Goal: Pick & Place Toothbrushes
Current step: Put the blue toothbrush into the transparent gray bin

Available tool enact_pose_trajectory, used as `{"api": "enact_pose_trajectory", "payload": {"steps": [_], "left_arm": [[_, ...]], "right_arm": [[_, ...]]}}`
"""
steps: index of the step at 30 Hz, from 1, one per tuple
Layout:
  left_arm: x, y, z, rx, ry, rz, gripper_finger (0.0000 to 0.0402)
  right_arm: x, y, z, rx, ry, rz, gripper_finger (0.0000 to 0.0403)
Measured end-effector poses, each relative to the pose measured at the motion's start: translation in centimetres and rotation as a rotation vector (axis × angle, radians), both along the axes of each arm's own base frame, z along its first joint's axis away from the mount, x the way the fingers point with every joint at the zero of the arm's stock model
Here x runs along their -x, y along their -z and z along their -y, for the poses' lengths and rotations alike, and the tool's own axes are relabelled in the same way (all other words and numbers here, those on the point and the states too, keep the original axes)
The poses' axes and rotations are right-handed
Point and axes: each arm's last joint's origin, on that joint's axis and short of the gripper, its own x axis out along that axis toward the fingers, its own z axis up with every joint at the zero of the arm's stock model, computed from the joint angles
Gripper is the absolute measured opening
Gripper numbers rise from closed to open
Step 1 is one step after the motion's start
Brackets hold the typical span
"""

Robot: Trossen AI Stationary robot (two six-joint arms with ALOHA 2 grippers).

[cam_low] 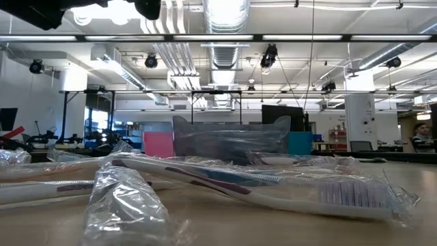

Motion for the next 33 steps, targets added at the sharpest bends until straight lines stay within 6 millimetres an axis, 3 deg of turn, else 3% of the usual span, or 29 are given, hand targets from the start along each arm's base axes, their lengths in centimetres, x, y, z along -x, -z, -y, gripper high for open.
{"api": "enact_pose_trajectory", "payload": {"steps": [9,18,33], "left_arm": [[-3.2,0.4,1.2,-0.052,0.116,0.098,0.0149],[-6.7,-1.1,2.4,-0.093,0.149,0.153,0.0149],[-7.6,-1.9,2.9,-0.109,0.219,0.193,0.0149]], "right_arm": [[-1.1,-1.8,-1.0,0.1,-0.07,0.014,0.0008],[-1.2,-2.0,-1.1,0.126,-0.081,0.002,0.0008],[-1.3,-2.0,-1.1,0.141,-0.085,-0.006,0.0008]]}}
